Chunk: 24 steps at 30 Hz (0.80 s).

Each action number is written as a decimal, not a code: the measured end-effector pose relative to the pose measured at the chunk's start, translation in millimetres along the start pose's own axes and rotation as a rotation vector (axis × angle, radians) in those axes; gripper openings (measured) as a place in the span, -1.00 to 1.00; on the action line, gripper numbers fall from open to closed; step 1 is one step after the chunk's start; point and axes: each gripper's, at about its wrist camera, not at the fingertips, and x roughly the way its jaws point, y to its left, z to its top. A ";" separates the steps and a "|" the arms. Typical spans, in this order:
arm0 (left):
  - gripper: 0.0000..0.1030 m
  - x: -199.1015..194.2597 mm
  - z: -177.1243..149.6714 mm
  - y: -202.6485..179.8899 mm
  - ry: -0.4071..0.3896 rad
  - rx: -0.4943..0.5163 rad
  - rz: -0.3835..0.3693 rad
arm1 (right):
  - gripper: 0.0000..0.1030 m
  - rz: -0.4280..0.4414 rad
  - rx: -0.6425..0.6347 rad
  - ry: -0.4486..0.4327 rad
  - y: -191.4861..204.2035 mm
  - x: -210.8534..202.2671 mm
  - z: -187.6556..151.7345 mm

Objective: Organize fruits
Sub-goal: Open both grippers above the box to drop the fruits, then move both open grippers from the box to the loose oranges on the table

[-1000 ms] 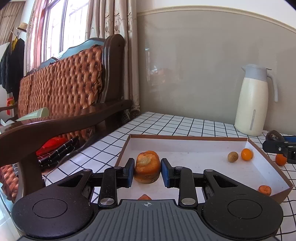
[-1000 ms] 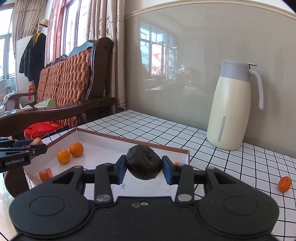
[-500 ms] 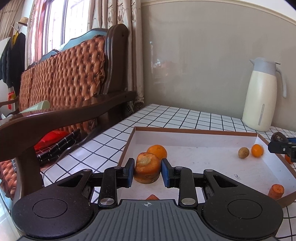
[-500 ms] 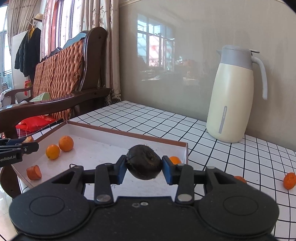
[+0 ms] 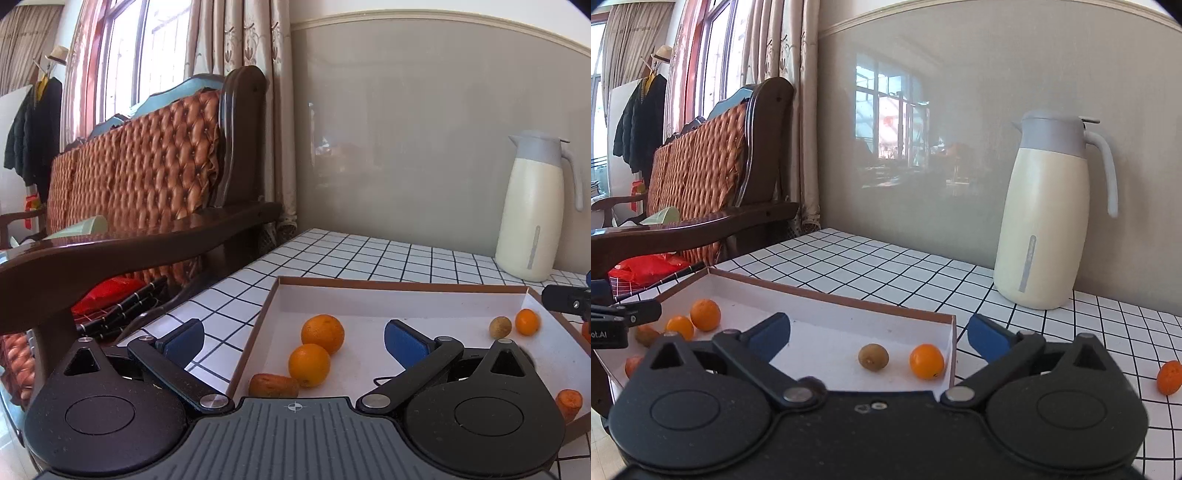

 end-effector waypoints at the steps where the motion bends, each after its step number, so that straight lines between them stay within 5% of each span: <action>1: 1.00 0.1 0.0 0.1 0.000 0.000 0.002 | 0.89 0.003 0.000 0.009 0.0 1.4 -1.0; 24: 1.00 -42.3 7.8 -9.2 -0.054 -0.017 -0.001 | 0.89 -0.048 -0.009 0.017 2.2 -28.6 -4.7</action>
